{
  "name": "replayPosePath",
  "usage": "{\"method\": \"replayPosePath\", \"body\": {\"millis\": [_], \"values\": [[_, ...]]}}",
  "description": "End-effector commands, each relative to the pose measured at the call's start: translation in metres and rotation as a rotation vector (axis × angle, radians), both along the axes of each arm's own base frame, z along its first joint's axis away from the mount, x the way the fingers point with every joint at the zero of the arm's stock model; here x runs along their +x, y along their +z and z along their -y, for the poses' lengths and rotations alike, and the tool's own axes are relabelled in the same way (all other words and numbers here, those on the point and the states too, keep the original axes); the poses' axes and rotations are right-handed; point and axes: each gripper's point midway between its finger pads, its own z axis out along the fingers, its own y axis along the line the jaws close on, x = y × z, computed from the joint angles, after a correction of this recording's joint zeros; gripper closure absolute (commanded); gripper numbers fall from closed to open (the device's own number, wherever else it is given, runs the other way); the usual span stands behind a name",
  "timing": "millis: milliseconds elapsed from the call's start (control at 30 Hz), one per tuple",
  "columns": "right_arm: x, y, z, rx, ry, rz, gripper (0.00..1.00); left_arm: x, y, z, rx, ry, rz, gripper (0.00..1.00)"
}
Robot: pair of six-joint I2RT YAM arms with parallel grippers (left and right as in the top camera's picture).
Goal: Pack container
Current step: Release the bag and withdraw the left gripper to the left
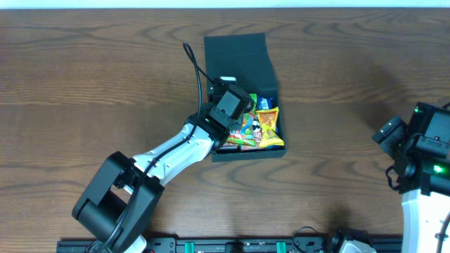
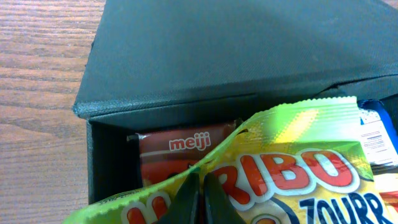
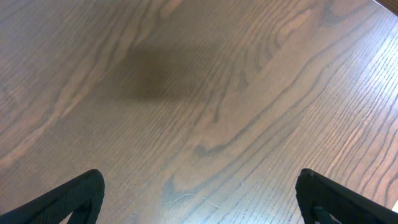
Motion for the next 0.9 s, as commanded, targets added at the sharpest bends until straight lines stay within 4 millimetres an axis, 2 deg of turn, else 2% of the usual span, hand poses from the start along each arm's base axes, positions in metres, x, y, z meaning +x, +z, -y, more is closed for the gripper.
{"method": "replayPosePath", "body": {"millis": [0,67,167,400,500,600,733,800,867], "values": [[-0.002,0.001,0.003,-0.003,-0.023,0.005,0.01,-0.007,-0.013,0.008,-0.005,-0.033,-0.056,0.94],[-0.002,0.001,0.003,-0.003,-0.023,0.005,0.01,-0.005,-0.011,0.009,-0.009,-0.032,-0.047,0.94],[-0.002,0.001,0.003,-0.003,-0.023,0.005,0.01,-0.004,0.003,0.009,-0.016,-0.043,-0.019,0.94],[-0.002,0.001,0.003,-0.003,-0.023,0.005,0.01,-0.008,0.066,0.006,-0.085,-0.052,0.078,0.94],[-0.002,0.0,0.003,-0.002,-0.023,0.004,0.01,-0.021,0.076,0.008,-0.12,-0.087,0.046,0.94],[-0.002,0.001,0.003,-0.003,-0.023,0.005,0.01,-0.04,0.081,0.022,-0.214,-0.159,-0.031,0.94],[-0.002,0.001,0.003,-0.003,-0.023,0.005,0.01,-0.059,0.102,0.042,-0.402,-0.3,-0.116,0.94],[-0.002,0.001,0.003,-0.003,-0.023,0.005,0.01,-0.057,0.115,0.034,-0.466,-0.305,-0.125,0.94],[-0.002,0.001,0.003,-0.003,-0.023,0.005,0.01,-0.05,0.128,0.017,-0.517,-0.286,-0.119,0.94]]}}
